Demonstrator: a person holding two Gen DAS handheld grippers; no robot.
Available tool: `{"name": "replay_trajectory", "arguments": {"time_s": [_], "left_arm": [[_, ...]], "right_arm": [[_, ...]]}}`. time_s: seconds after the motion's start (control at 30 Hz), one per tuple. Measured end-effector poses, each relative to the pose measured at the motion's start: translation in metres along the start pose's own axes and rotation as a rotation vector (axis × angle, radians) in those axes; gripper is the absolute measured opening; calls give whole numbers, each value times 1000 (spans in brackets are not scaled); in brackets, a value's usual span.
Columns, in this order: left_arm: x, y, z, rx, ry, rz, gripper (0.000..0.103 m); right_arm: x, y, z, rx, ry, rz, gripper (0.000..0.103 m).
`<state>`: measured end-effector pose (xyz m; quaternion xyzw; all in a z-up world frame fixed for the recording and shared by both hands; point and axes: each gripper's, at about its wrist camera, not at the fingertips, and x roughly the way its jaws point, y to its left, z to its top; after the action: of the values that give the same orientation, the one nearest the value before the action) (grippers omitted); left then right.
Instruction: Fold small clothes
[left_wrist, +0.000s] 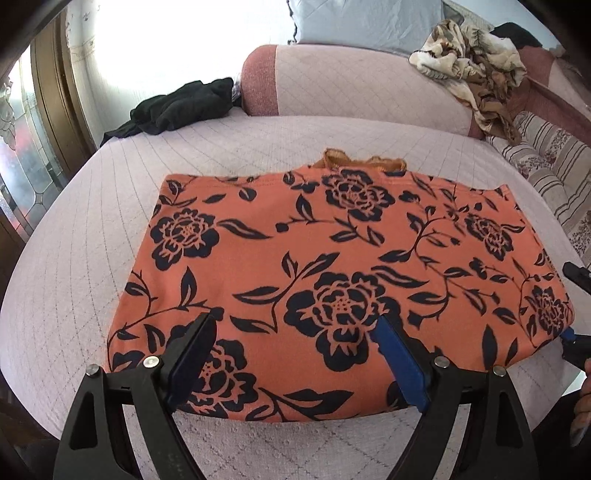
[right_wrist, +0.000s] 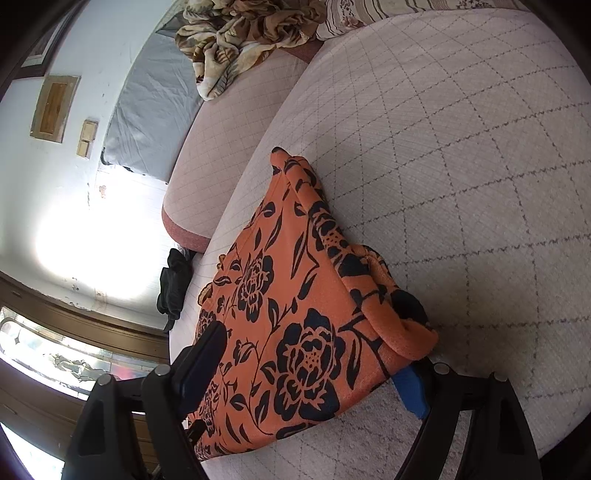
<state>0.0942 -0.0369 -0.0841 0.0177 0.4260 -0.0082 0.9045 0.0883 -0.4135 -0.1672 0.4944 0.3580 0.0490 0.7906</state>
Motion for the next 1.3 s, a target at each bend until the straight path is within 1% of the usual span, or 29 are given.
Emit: {"name": "replay_trajectory", "arguments": {"time_s": [0.03, 0.07, 0.1, 0.13, 0.17, 0.2, 0.27, 0.3, 0.4, 0.43, 0.47, 0.5, 0.53, 0.6, 0.63, 0.67, 0.7, 0.73, 0.77, 0.8, 0.83, 0.87, 0.9, 0.93, 0.97, 1.03, 1.13, 1.2, 1.3], "left_arm": [[1, -2, -2, 13, -3, -1, 88], [8, -6, -5, 30, 18, 4, 88], [21, -10, -9, 55, 64, 15, 88], [35, -12, -13, 86, 102, 29, 91], [32, -13, -16, 95, 48, 39, 94], [28, -13, -14, 102, 36, 43, 94], [20, -11, -9, 81, 51, 5, 94], [15, -8, -6, 65, 31, -11, 94], [4, -2, -2, 47, -47, -4, 94], [9, -1, -2, 50, -43, 8, 94], [22, -1, -5, 61, 5, 25, 94], [38, -1, -9, 71, 79, 17, 95], [35, 2, -6, 60, 48, 2, 96], [20, 7, 1, 31, 21, -31, 96], [11, 11, 5, 15, -17, -51, 96], [4, 13, 8, 12, -55, -57, 96], [2, 14, 9, 15, -74, -54, 96], [9, 13, 8, 21, -61, -46, 96], [25, 10, 4, 38, 0, -42, 96], [45, 6, -2, 74, 88, -40, 97], [45, 3, -7, 111, 26, -23, 101], [38, 1, -9, 131, -14, -12, 101], [35, 3, -6, 125, 14, -31, 99], [28, 8, -2, 93, 20, -80, 99], [18, 19, 3, 48, -13, -112, 99], [-3, 49, 12, -48, -79, -112, 99], [-35, 112, 20, -252, -149, -124, 99], [-49, 158, 17, -364, -185, -77, 99], [-57, 209, -1, -505, -204, 33, 99]], "right_arm": [[0, 1, 0, -1, 0, -2, 85], [0, 1, 0, -3, 0, -5, 85], [0, 3, -1, -9, -1, -11, 85], [1, 5, -1, -18, -2, -20, 85], [1, 7, -1, -27, -2, -30, 85], [2, 9, -1, -35, -1, -41, 85], [2, 13, -1, -50, -1, -61, 85], [2, 15, -1, -53, -4, -74, 85], [4, 24, 0, -77, -9, -112, 86], [5, 28, 1, -91, -13, -119, 86], [6, 31, 1, -108, -15, -136, 86], [10, 32, 2, -120, -14, -158, 86], [13, 32, 3, -118, -10, -178, 86], [15, 33, 4, -113, -15, -194, 86], [14, 37, 5, -127, -25, -194, 86], [13, 41, 5, -146, -37, -197, 86], [14, 44, 5, -161, -41, -212, 86], [17, 44, 6, -161, -36, -226, 86], [22, 42, 7, -150, -26, -237, 85], [26, 39, 8, -143, -19, -250, 85], [31, 38, 9, -144, -15, -267, 77], [34, 38, 11, -162, -12, -305, 57], [37, 40, 13, -181, -1, -336, 25], [41, 42, 15, -189, 24, -327, 23], [42, 49, 17, -207, 30, -345, 21], [39, 74, 15, -297, 4, -372, 20], [28, 140, 0, -478, -74, -356, 19], [29, 194, -23, -623, -104, -323, 19], [46, 262, -72, -805, -95, -261, 19]]}}
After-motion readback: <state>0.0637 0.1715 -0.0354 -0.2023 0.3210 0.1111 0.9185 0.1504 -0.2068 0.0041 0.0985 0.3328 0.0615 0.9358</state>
